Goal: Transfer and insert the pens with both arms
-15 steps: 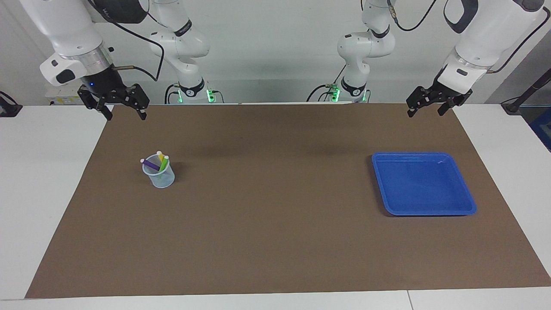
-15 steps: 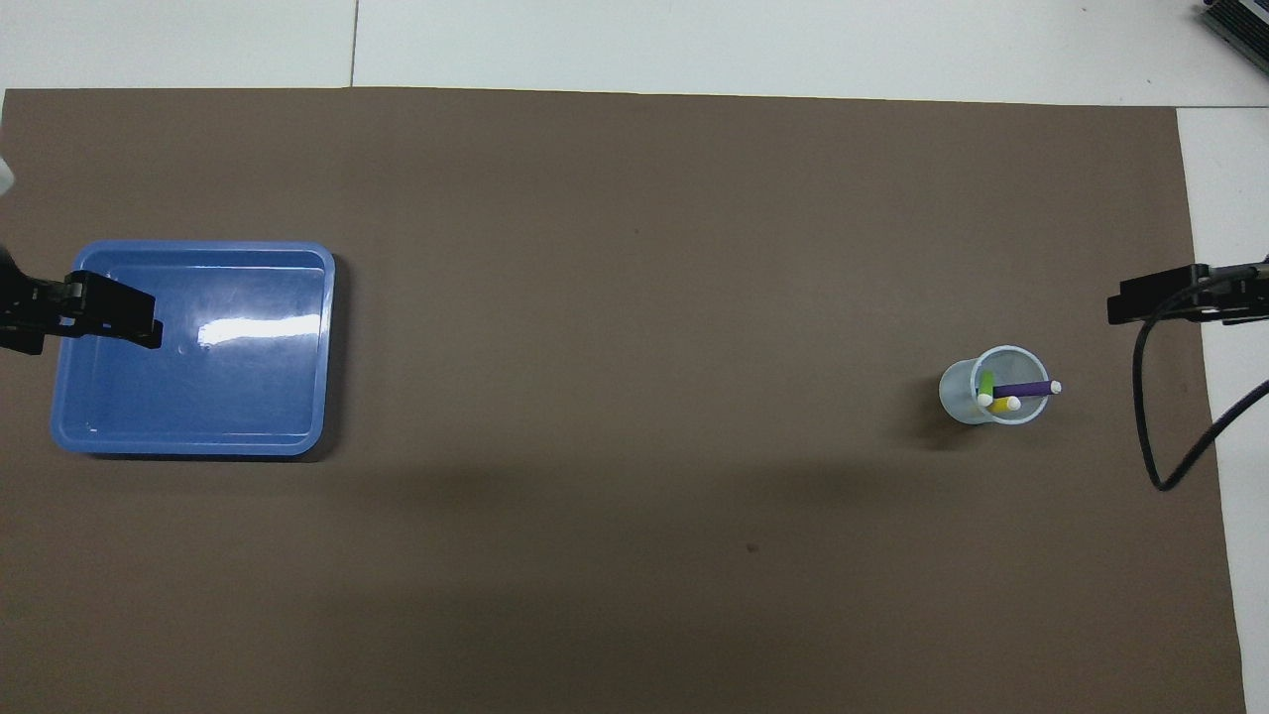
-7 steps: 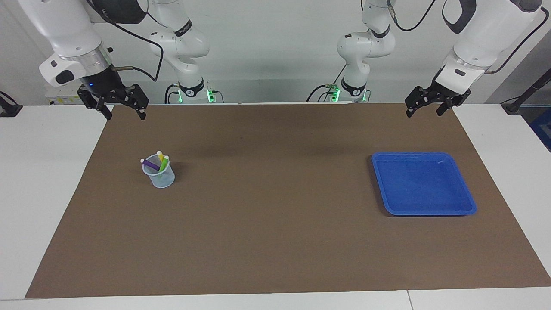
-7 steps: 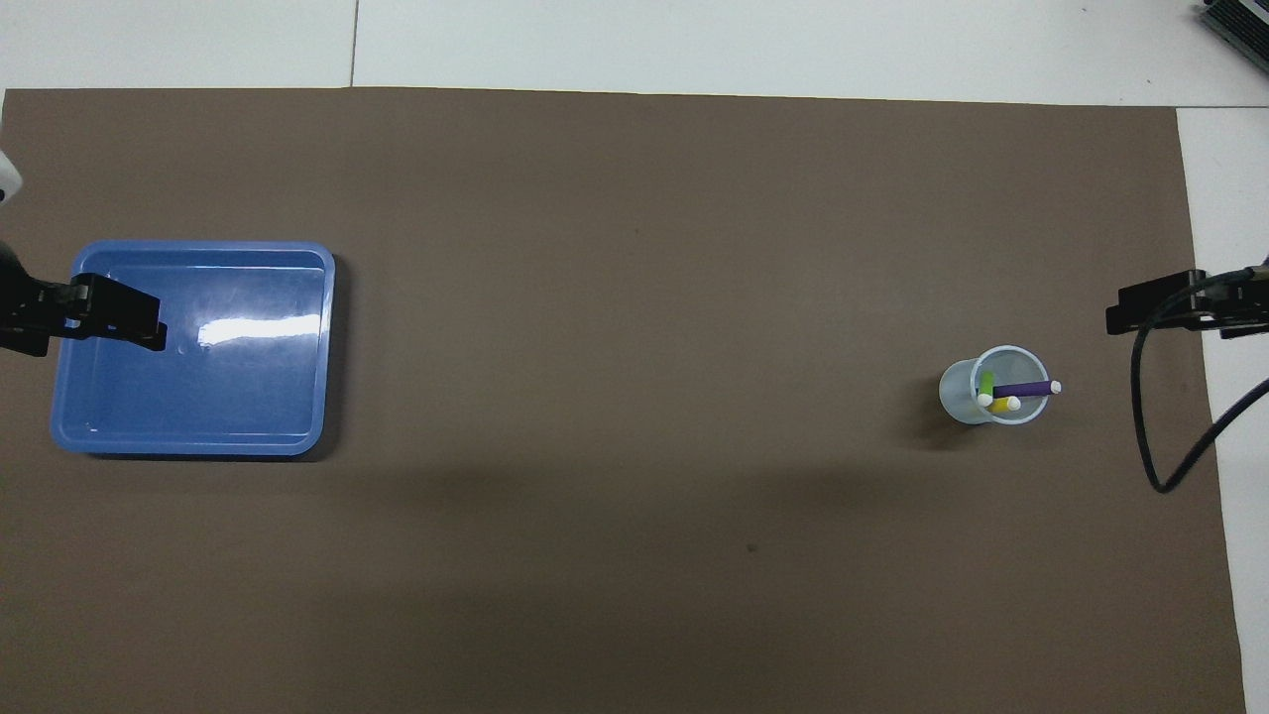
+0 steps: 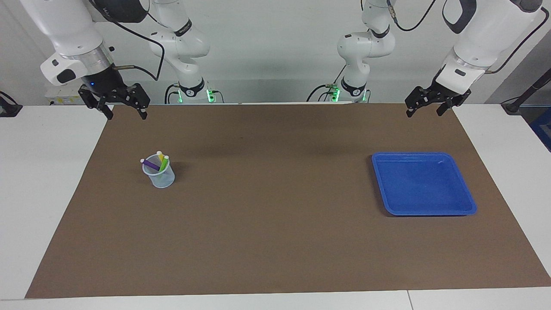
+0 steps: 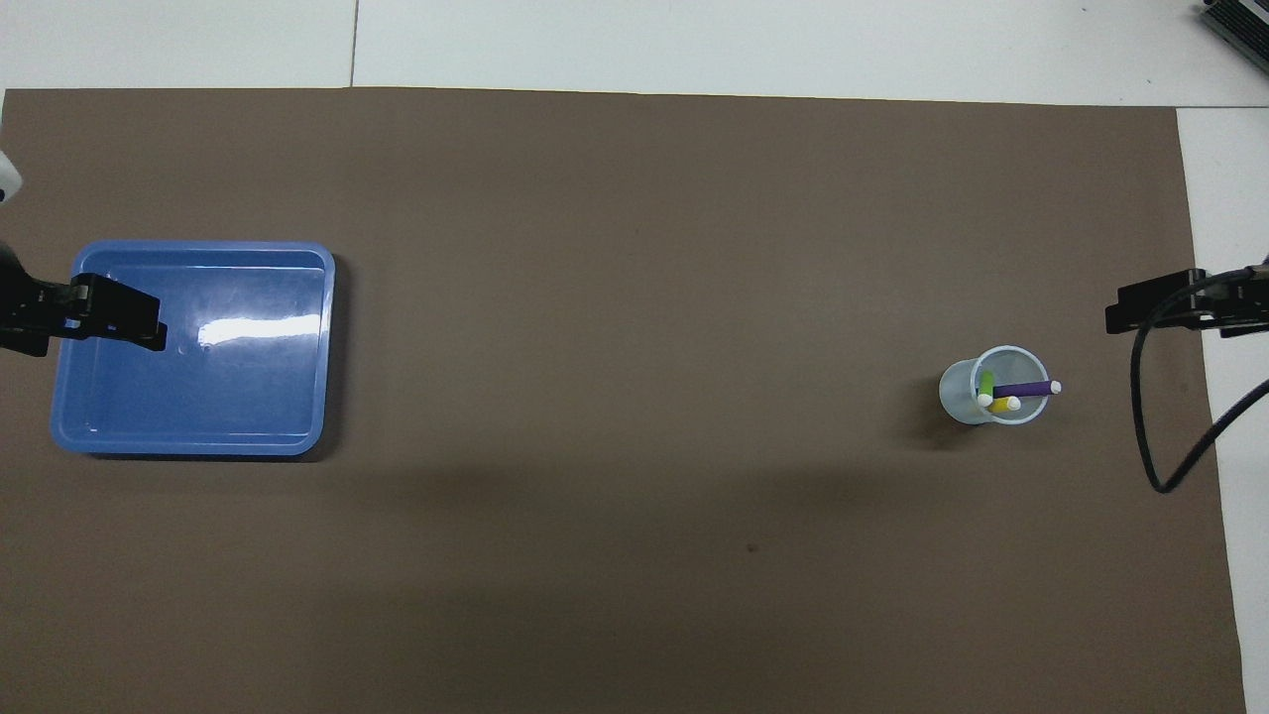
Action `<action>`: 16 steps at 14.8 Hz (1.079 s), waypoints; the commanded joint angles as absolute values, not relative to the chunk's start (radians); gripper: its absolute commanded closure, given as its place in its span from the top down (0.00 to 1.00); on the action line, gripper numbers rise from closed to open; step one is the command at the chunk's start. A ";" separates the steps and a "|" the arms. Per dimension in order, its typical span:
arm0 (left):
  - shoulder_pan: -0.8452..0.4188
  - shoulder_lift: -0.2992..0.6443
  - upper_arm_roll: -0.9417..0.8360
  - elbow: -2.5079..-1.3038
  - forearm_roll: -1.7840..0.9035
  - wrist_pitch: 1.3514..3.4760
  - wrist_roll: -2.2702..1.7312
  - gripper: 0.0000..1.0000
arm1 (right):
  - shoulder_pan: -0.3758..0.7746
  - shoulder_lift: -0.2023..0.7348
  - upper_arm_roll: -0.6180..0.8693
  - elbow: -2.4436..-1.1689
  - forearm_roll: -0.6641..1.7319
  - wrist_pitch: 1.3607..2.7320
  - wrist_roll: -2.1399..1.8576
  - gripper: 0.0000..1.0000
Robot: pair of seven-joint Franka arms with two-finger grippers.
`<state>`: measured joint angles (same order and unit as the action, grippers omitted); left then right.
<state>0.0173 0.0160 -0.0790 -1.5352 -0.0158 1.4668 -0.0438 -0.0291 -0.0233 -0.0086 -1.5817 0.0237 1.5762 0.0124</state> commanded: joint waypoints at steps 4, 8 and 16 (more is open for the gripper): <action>0.011 -0.008 -0.077 -1.563 0.005 1.477 -0.054 1.00 | -0.025 -0.009 -0.018 -1.551 0.041 1.546 0.028 1.00; 0.011 -0.008 -0.077 -1.563 0.005 1.477 -0.054 1.00 | -0.025 -0.011 -0.021 -1.551 0.035 1.548 0.028 1.00; 0.011 -0.008 -0.077 -1.563 0.005 1.477 -0.054 1.00 | -0.026 -0.011 -0.020 -1.549 0.025 1.551 0.026 1.00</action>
